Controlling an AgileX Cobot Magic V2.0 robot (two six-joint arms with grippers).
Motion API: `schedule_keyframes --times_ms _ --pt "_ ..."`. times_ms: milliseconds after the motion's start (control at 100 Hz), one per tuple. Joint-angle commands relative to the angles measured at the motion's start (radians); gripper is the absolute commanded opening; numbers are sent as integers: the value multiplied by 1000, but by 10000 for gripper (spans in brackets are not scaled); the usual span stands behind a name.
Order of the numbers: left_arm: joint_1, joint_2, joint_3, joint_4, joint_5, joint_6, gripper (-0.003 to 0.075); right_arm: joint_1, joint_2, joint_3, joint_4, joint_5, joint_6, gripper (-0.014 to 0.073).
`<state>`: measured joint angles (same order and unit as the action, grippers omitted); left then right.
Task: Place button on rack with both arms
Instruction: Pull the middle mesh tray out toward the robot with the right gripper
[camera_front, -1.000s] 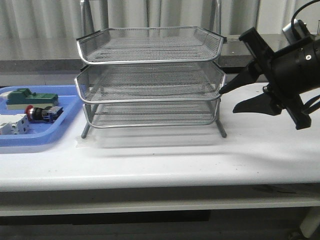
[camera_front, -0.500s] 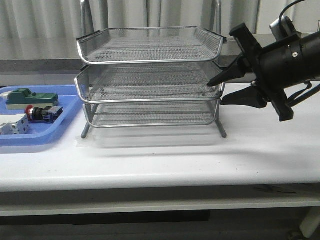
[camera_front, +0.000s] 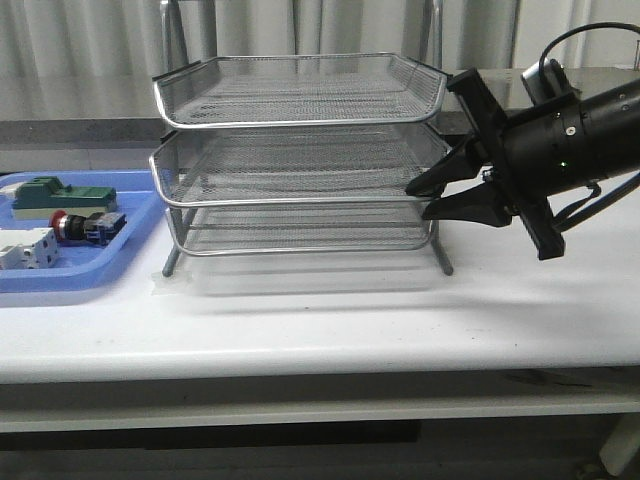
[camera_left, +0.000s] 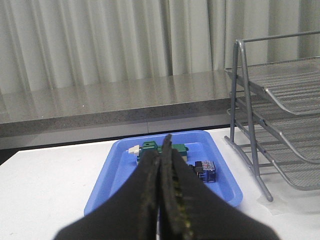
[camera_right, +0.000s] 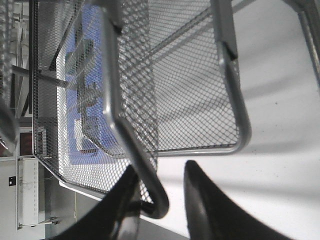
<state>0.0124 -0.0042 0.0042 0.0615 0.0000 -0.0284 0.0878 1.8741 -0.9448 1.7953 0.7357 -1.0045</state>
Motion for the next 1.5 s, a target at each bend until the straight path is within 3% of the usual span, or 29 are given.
schedule_keyframes --times_ms 0,140,230,690,1200,1320,1490 --pt "-1 -32 34 1 -82 -14 -20 1 -43 -29 77 76 -17 101" --pt "-1 -32 34 1 -82 -14 -20 1 -43 -29 75 76 -17 -25" --pt "-1 -32 34 1 -82 -14 -20 1 -43 -29 57 80 -17 -59" --pt "-1 -32 34 1 -82 -14 -20 1 -62 145 -15 146 -23 -59" --pt "-1 -32 34 1 -82 -14 -20 0 -271 445 -15 132 -127 -53" --pt "-1 -32 34 1 -82 -14 -20 0 -283 443 -8 132 -133 16" --pt "-1 -32 34 1 -82 -14 -20 0 -283 443 -8 178 -162 270"
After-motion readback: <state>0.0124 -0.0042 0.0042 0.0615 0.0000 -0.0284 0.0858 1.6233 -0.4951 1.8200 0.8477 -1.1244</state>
